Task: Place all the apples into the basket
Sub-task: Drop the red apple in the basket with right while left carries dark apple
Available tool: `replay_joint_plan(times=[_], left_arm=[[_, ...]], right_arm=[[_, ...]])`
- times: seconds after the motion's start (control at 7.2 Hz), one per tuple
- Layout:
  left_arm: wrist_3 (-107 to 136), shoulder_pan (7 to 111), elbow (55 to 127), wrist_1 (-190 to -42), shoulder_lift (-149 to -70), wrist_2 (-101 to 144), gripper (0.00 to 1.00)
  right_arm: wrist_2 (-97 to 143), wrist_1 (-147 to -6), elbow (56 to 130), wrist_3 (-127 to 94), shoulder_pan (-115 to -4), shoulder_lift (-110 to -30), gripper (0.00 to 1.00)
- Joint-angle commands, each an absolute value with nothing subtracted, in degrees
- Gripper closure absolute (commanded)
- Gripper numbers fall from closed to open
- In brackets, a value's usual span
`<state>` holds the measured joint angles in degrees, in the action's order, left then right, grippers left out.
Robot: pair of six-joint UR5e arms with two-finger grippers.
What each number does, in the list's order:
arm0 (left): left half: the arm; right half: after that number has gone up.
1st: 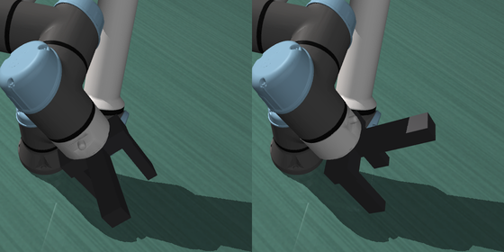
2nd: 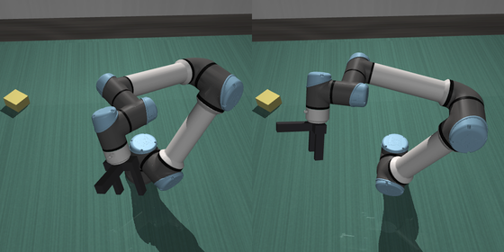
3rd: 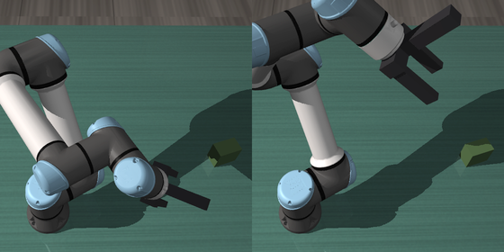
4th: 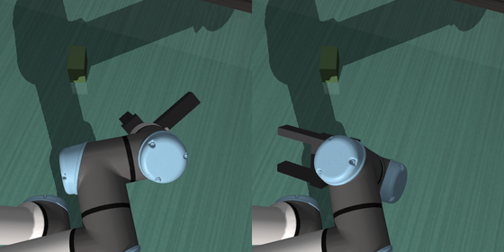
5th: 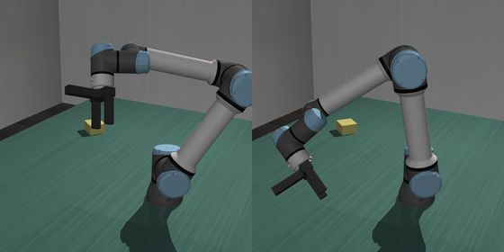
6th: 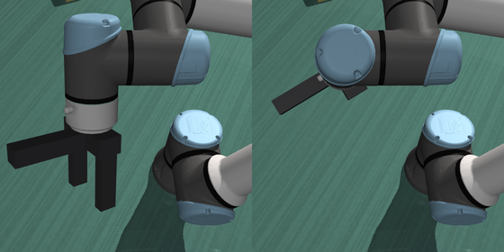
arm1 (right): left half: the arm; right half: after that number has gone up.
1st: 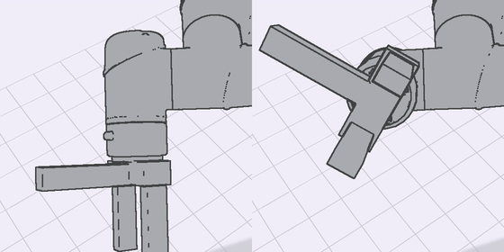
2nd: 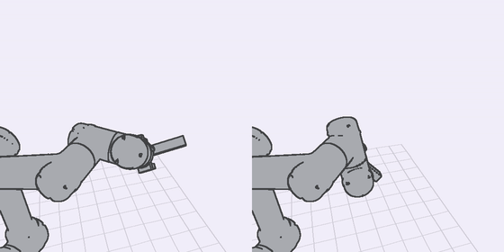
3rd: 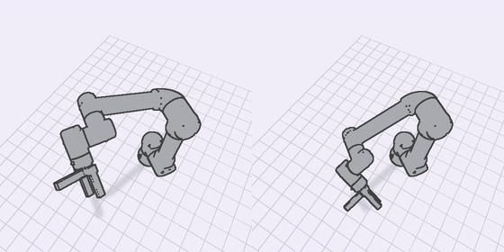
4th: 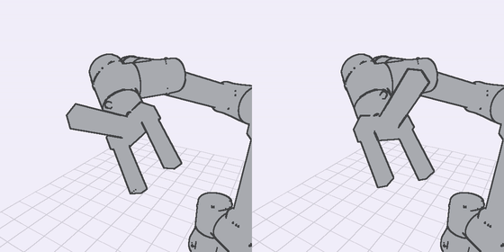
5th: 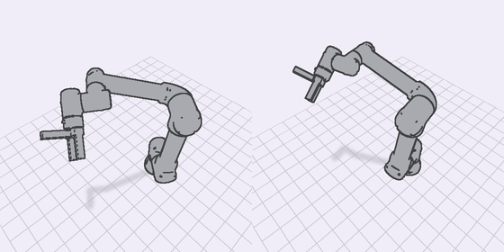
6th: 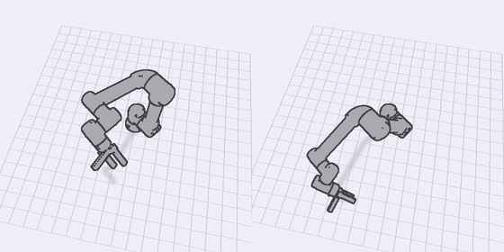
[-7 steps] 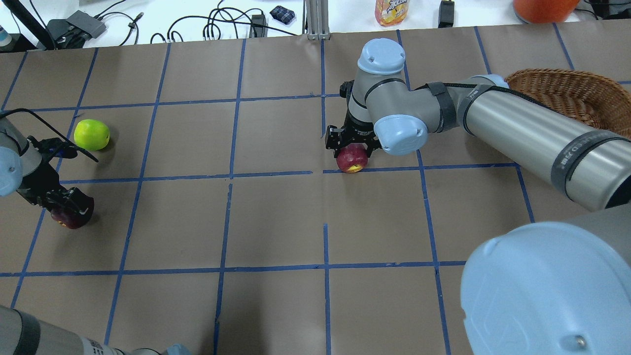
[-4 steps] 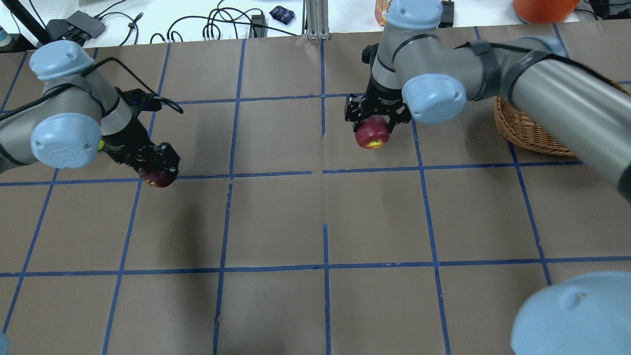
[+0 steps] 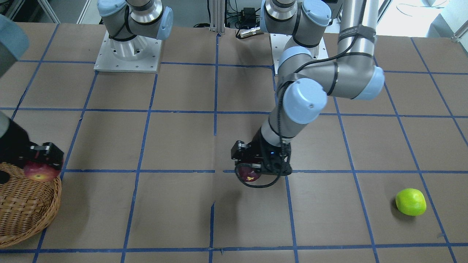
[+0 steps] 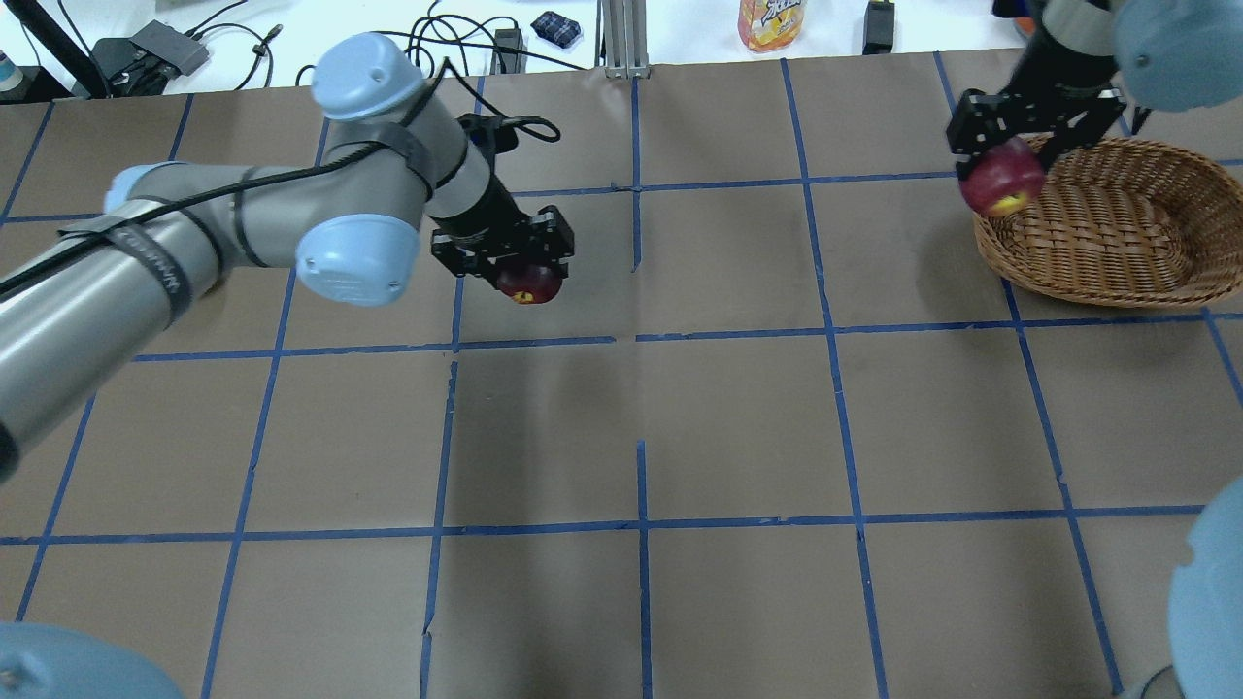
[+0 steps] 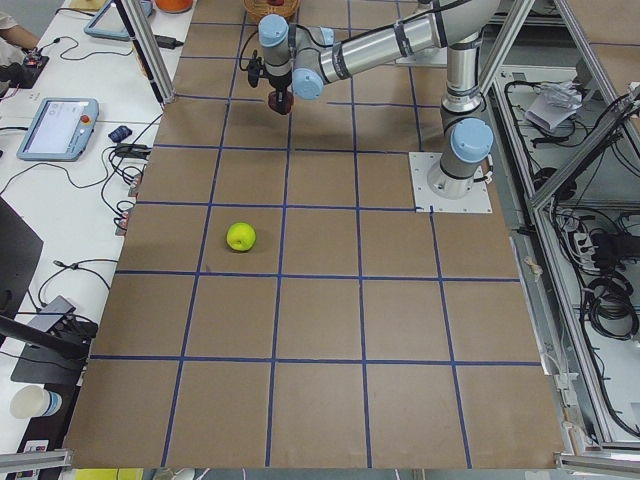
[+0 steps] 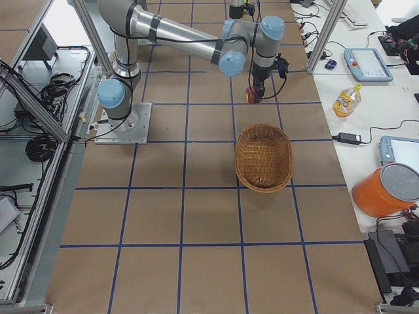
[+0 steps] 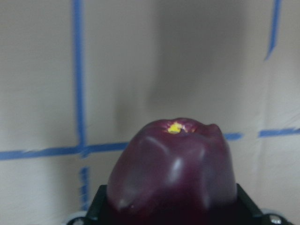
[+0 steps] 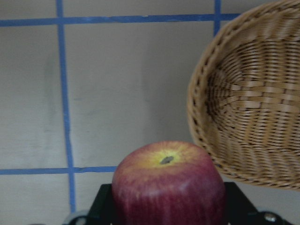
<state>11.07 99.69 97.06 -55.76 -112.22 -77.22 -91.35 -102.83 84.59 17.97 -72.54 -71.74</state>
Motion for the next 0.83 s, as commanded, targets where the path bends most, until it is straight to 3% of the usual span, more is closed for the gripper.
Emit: replay_joint_plan(times=[0.0, 0.28, 0.42, 0.56, 0.69], left_arm=[[18.52, 107.81, 93.18, -50.02, -119.24, -81.79, 0.84], [20.57, 110.39, 91.59, -47.64, -123.39, -88.32, 0.77], [21.78, 110.91, 91.58, -47.55, -123.75, -87.81, 0.34], [26.58, 111.18, 91.58, -47.55, -123.66, -87.19, 0.0], [26.8, 111.27, 91.5, -47.55, -123.23, -87.19, 0.0]], right_arm=[[-91.93, -103.88, 83.77, 29.59, -61.83, -69.1, 1.0], [-96.46, -115.78, 84.03, 34.87, -58.2, -63.49, 0.96], [-97.9, -119.84, 84.11, 39.94, -55.49, -60.67, 0.96], [-97.65, -121.97, 83.85, 41.64, -53.81, -58.73, 0.79], [-97.47, -124.25, 83.76, 41.49, -53.44, -57.23, 0.48]])
